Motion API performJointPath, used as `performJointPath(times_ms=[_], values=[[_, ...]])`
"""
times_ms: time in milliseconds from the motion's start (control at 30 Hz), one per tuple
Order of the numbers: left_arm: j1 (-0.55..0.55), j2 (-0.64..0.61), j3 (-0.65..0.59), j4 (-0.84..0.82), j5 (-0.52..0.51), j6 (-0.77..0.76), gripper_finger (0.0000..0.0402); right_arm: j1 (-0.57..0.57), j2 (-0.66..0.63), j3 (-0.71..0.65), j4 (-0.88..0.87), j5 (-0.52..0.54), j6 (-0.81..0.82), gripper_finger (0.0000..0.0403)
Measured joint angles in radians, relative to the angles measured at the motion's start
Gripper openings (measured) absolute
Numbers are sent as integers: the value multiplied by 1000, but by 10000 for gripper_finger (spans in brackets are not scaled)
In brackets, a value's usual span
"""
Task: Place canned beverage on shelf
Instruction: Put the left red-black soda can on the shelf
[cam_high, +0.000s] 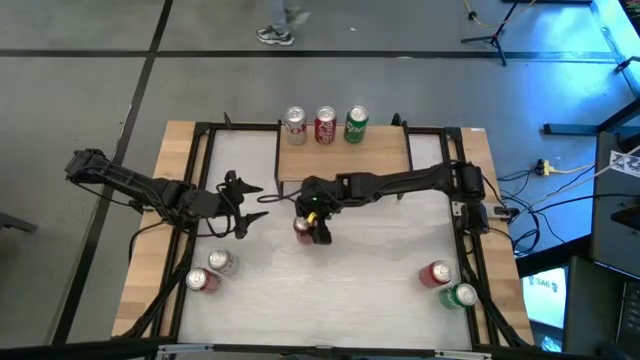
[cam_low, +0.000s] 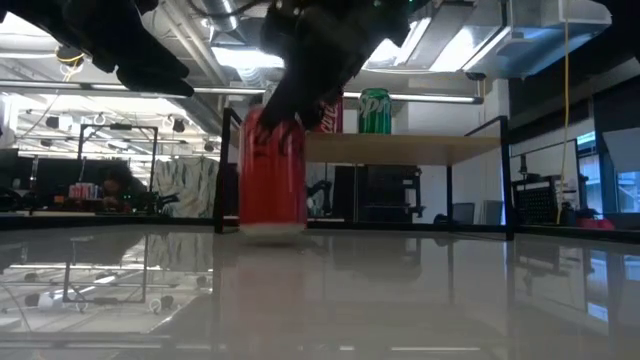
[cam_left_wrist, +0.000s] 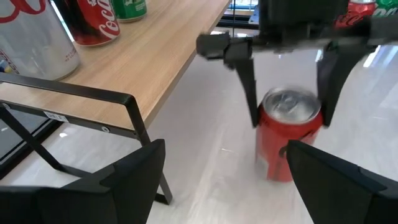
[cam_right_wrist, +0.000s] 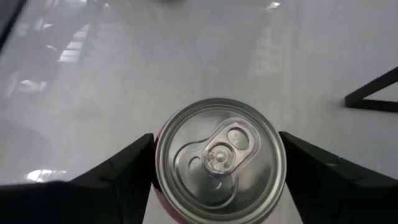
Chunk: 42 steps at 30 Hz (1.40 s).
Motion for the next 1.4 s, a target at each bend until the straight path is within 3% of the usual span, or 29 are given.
performJointPath(times_ms=[633,1067,1400], values=[[-1,0,1,1,0,-1,325,0,-366,1,-226,-3,10,295],[0,0,1,4,0,-1,325,-15,-577,2,-429,256,7,293],[0,0,1,5,0,-2,325,-177,-623,2,-542,266,-6,293]])
